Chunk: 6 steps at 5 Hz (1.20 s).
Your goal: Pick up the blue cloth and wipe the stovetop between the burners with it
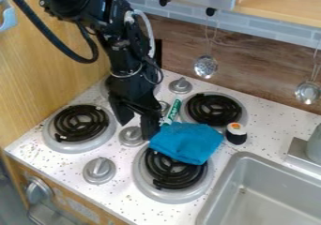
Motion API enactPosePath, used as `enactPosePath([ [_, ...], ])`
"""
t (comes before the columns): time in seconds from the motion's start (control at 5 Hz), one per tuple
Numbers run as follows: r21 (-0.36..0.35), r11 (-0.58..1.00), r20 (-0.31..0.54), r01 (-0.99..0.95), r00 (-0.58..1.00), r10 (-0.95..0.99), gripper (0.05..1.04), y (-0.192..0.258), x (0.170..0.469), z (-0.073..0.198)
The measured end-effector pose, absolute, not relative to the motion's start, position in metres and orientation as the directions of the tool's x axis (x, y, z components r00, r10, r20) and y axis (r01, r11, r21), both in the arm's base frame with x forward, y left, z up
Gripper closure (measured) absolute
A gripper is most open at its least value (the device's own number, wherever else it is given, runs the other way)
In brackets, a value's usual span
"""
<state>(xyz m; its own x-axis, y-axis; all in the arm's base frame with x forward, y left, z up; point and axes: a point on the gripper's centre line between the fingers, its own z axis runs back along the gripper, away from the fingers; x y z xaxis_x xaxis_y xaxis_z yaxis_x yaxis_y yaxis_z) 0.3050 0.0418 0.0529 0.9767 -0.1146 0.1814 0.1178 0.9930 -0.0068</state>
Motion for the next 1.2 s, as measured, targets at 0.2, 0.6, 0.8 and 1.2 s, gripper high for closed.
enactPosePath([
  [0.2, -0.011, 0.993, 0.164, 0.115, 0.98, -0.112, 0.079, 0.041, 0.304, 0.047],
  [0.6, 0.015, 0.995, 0.223, 0.1, 0.97, -0.1, 0.079, 0.032, 0.335, 0.038],
  [0.8, 0.028, 0.995, 0.257, 0.095, 0.961, -0.099, 0.079, 0.028, 0.35, 0.034],
  [1.2, 0.047, 0.995, 0.261, 0.092, 0.96, -0.101, 0.079, 0.017, 0.364, 0.018],
])
